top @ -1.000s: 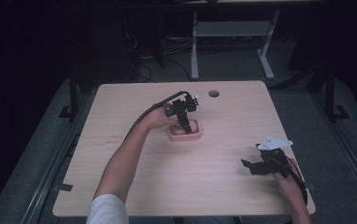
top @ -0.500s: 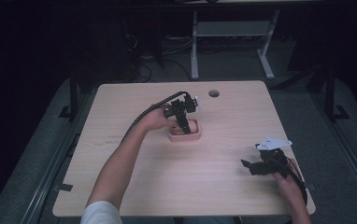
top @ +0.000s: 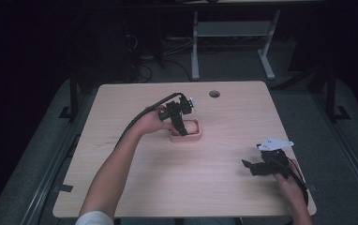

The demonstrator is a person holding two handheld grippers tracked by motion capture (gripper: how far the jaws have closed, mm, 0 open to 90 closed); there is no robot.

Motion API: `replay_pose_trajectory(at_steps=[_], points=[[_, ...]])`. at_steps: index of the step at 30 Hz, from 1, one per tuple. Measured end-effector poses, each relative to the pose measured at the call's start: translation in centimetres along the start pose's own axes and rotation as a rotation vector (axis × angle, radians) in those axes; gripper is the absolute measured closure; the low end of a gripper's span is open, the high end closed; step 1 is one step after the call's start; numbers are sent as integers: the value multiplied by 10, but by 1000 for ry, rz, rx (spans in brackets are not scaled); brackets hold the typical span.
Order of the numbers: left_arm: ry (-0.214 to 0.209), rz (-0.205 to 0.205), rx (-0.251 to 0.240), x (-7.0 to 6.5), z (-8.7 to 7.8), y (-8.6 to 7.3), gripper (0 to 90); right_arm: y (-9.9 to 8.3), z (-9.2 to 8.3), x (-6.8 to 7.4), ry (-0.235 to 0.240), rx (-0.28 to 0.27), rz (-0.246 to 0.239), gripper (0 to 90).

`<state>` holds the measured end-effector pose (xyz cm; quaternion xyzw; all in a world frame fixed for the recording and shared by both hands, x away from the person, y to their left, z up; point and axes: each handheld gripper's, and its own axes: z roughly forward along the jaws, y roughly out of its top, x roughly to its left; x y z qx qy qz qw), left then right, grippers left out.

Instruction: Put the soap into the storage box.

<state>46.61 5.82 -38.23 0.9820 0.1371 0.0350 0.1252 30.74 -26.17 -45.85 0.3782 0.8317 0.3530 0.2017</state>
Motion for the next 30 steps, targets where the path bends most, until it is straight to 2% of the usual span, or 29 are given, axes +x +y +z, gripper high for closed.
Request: replay_pose_trajectory(at_steps=[15, 21, 25, 30], points=[[-4, -7, -28, -14, -7, -11, 267, 1, -2, 0, -12, -9, 5, 139], [13, 0, -42, -19, -12, -11, 267, 1, -2, 0, -16, -6, -1, 138], [10, -7, -71, -22, -17, -16, 267, 1, -3, 0, -22, -9, 6, 139], [13, -7, -66, -25, -19, -24, 266, 1, -3, 1, -25, -7, -1, 139]])
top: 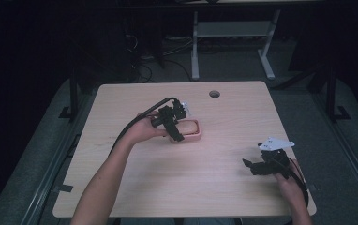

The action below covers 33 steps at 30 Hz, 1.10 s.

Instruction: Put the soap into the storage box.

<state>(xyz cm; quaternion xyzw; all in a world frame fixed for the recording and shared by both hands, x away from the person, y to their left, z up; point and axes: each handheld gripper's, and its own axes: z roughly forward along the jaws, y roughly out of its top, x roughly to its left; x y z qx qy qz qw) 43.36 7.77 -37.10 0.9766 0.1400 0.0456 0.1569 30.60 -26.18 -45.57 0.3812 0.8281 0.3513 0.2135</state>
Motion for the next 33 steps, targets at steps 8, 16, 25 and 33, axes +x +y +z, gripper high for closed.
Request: replay_pose_trajectory(at_steps=[8, 16, 25, 33], points=[[-8, -10, 10, -4, 2, -12, 267, 0, 0, 0, -5, -1, 2, 139], [1, -22, 2, -10, 2, -26, 267, 0, 0, 0, -6, 3, -2, 139], [-3, -46, -3, -16, 3, -47, 266, 2, 1, 3, -7, 9, -8, 139], [7, -54, 1, -23, 3, -64, 260, 2, 2, 3, -10, 16, -7, 139]])
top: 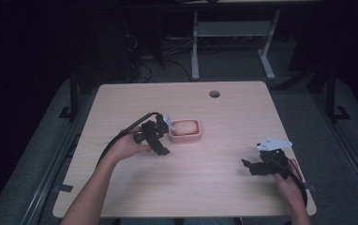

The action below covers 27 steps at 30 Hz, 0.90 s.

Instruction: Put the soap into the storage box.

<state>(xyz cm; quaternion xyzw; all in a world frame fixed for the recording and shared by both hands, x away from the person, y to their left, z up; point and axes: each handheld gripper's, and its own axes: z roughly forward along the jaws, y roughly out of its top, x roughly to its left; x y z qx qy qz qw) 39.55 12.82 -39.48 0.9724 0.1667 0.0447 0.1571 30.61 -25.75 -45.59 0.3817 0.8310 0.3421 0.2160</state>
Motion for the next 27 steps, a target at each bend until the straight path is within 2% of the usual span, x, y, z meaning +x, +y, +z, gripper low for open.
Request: replay_pose_trajectory(at_steps=[7, 16, 27], points=[[-2, -11, -19, -4, -3, -10, 260, 1, 1, 1, -3, 1, -7, 139], [-8, -13, -37, -12, -8, -16, 260, 2, 3, 3, 0, 10, -11, 138], [-12, -47, -44, -14, -5, -35, 255, 2, 3, 4, 0, 17, -15, 139]])
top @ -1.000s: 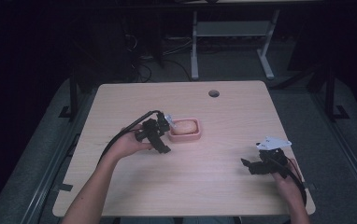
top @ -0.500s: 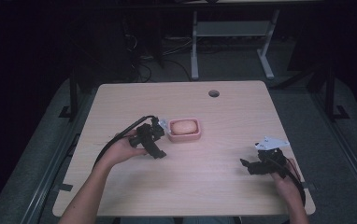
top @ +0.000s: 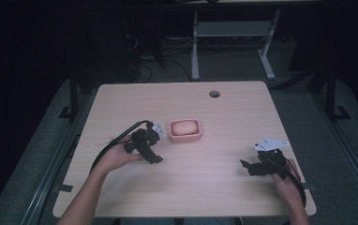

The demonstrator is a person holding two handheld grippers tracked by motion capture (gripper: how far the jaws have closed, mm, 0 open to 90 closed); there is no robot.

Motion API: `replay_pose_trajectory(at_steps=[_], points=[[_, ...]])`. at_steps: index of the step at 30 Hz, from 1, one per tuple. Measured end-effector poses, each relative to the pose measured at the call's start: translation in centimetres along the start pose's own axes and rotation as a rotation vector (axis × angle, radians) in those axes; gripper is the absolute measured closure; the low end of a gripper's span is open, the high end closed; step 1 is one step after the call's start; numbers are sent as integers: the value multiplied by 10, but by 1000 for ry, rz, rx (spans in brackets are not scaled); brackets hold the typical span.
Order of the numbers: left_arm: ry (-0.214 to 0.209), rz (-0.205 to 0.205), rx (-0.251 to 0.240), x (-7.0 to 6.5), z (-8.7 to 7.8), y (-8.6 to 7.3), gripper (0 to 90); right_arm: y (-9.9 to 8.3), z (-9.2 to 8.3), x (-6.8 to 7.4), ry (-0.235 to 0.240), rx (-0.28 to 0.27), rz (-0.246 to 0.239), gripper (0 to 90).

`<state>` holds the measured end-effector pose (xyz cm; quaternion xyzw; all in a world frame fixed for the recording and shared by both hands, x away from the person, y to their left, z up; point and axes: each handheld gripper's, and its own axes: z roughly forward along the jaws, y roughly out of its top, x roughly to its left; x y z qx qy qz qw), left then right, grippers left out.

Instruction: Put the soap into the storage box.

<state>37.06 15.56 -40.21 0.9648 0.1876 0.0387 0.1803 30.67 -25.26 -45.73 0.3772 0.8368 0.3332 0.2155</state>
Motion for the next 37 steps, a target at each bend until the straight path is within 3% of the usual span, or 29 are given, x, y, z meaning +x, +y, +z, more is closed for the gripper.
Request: replay_pose_trajectory(at_steps=[26, 37], points=[[12, -24, -37, -20, -1, -39, 249, 1, -1, 3, -4, 2, -10, 138], [18, -64, -63, -32, 3, -73, 249, 1, -1, 4, -3, -1, -15, 139]])
